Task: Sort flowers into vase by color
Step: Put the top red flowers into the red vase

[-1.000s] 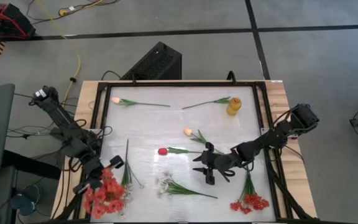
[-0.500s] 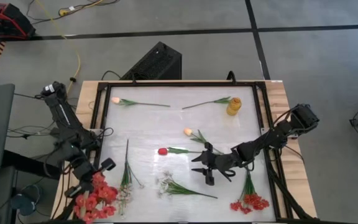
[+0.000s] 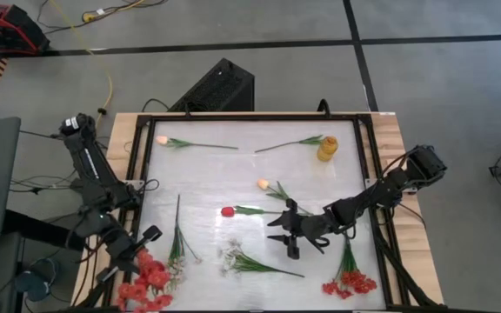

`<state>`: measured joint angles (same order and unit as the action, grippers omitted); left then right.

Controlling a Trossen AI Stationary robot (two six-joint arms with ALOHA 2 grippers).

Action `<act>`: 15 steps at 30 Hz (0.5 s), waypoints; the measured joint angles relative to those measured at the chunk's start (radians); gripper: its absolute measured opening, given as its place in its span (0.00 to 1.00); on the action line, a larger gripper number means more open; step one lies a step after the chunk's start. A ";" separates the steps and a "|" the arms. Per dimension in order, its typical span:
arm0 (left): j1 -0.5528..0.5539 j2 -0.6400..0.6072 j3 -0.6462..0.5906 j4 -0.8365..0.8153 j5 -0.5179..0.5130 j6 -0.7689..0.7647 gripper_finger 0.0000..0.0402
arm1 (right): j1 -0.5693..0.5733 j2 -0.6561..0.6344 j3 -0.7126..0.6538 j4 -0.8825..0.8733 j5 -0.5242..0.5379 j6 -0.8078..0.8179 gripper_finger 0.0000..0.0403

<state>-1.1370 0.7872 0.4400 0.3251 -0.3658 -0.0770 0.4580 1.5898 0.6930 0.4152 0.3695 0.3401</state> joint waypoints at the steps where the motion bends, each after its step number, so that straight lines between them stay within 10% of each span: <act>1: -0.007 0.000 0.000 -0.001 -0.006 0.008 0.04 | 0.000 0.000 0.000 0.007 0.000 0.000 0.52; 15: -0.059 -0.024 -0.144 0.163 -0.139 0.001 0.02 | 0.000 0.000 0.000 0.061 0.000 -0.005 0.52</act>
<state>-1.1957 0.7630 0.2957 0.4886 -0.5045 -0.0757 0.4580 1.5898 0.6930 0.4765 0.3691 0.3347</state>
